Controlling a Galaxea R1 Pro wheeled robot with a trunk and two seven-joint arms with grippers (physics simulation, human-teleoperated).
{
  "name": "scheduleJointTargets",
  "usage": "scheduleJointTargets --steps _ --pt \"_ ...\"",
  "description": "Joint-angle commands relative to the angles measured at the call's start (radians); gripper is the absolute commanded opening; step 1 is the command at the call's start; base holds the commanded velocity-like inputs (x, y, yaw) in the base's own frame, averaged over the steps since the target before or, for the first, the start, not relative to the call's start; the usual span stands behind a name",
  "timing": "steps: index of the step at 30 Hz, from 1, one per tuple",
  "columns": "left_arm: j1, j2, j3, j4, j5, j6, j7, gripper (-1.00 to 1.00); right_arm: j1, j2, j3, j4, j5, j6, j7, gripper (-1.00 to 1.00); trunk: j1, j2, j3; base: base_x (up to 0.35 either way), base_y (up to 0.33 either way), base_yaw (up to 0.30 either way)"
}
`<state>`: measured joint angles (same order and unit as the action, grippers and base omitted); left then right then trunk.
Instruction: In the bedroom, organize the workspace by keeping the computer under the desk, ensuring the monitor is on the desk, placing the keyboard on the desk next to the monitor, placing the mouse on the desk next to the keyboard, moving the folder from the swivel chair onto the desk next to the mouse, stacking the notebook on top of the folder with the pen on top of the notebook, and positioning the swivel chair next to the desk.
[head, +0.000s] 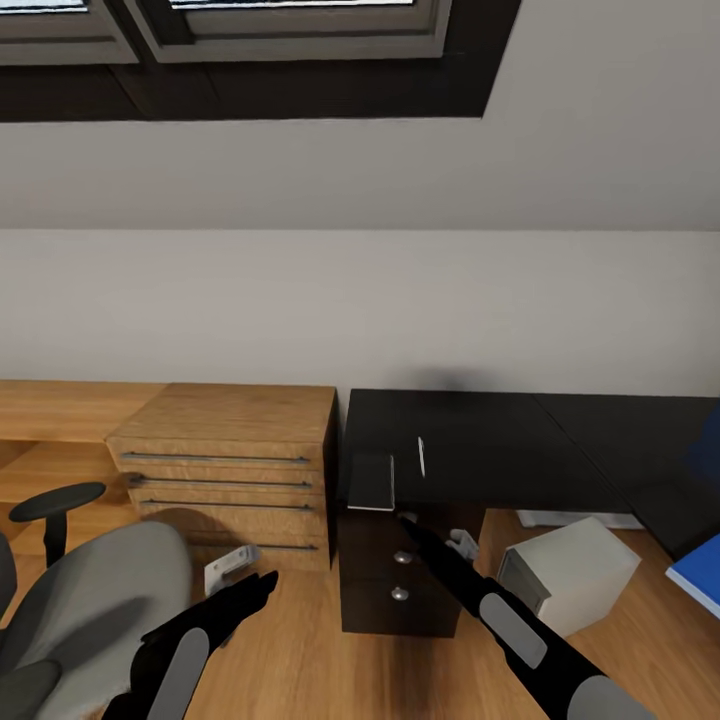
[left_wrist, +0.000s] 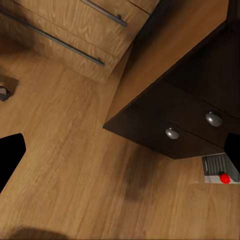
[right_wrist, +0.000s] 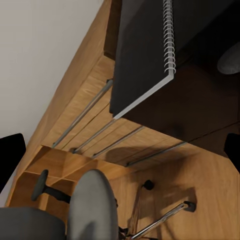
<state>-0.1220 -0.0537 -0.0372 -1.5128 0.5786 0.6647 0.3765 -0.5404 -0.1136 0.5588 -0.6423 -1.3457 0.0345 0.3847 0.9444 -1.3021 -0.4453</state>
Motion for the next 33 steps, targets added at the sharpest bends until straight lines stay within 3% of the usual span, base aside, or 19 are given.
scheduleJointTargets --steps 1,6,11,22,33 --pt "-0.001 0.000 -0.004 -0.001 0.010 -0.002 0.008 1.00 -0.001 -0.003 0.004 0.000 -0.013 0.004 0.003 1.00 0.004 -0.008 -0.004 0.000 0.000 0.000" --pt "-0.001 0.000 -0.005 -0.001 0.010 -0.005 0.007 1.00 -0.001 -0.004 0.005 0.000 -0.067 0.035 0.001 1.00 0.023 -0.043 -0.020 0.000 0.000 0.000" --pt "-0.001 0.000 -0.007 -0.003 0.010 -0.005 0.007 1.00 -0.001 -0.003 0.005 -0.002 -0.094 0.077 0.003 1.00 0.042 -0.078 -0.036 0.000 0.000 0.000" --pt "-0.001 0.000 -0.009 -0.006 0.010 -0.005 0.007 1.00 -0.001 0.000 0.006 -0.028 -0.103 0.094 0.087 1.00 0.084 -0.155 -0.070 0.000 0.000 0.000" --pt "-0.001 0.000 -0.009 -0.005 0.010 -0.005 0.008 1.00 -0.001 -0.001 0.004 -0.028 -0.102 0.091 0.099 1.00 0.127 -0.232 -0.105 0.000 0.000 0.000"
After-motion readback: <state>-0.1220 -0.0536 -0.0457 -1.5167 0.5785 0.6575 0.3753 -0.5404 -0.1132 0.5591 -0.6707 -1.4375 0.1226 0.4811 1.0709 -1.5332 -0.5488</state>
